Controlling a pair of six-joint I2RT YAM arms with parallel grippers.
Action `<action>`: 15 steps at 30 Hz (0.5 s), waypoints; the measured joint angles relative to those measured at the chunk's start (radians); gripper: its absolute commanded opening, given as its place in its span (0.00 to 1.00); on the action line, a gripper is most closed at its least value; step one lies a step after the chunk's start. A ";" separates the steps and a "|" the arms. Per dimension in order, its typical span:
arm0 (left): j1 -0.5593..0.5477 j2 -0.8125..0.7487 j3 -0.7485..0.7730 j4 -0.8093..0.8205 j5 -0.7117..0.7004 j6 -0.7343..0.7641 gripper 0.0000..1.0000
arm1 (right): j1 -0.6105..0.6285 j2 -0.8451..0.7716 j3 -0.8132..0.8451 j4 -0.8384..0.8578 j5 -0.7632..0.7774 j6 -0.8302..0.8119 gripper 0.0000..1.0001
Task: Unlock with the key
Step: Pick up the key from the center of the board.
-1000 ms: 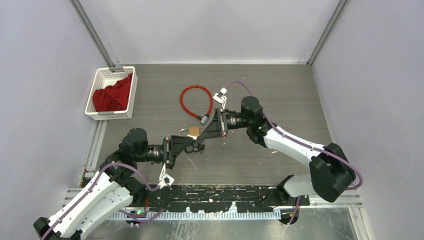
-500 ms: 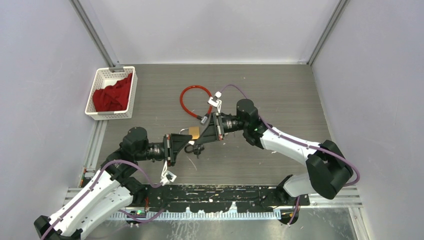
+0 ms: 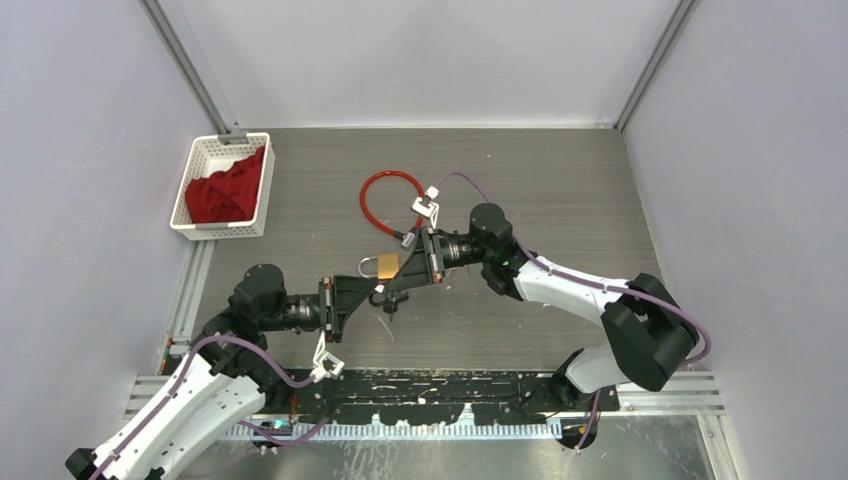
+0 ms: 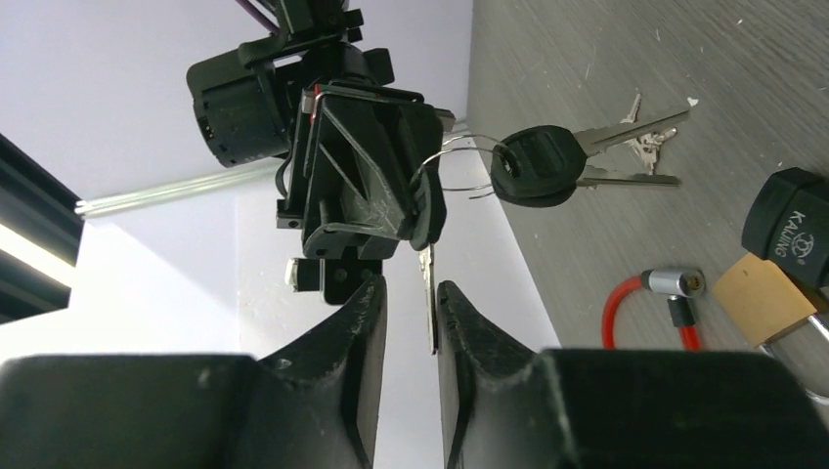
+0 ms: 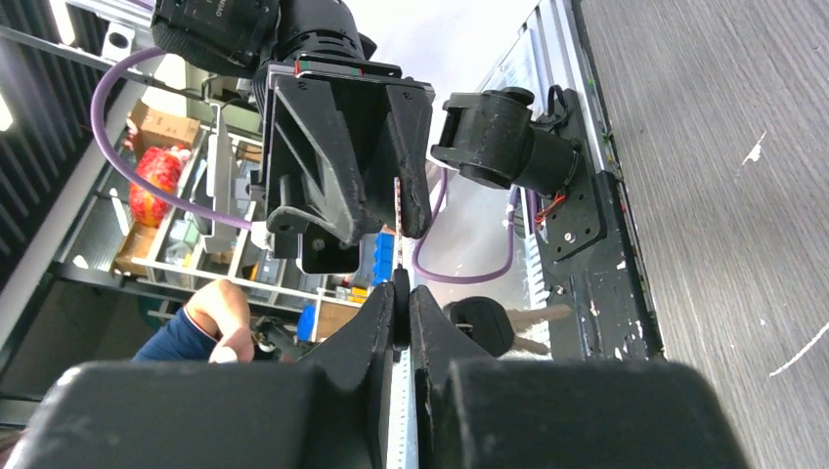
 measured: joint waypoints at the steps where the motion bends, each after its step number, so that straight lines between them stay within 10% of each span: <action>1: 0.000 -0.006 -0.001 -0.005 0.001 -0.008 0.27 | -0.002 0.010 -0.007 0.022 0.000 0.014 0.01; 13: 0.000 -0.023 -0.015 -0.015 -0.005 -0.062 0.00 | 0.009 0.065 -0.048 0.214 0.005 0.130 0.01; 15: 0.002 -0.023 -0.015 -0.015 -0.008 -0.065 0.00 | 0.011 0.071 -0.048 0.223 0.005 0.137 0.21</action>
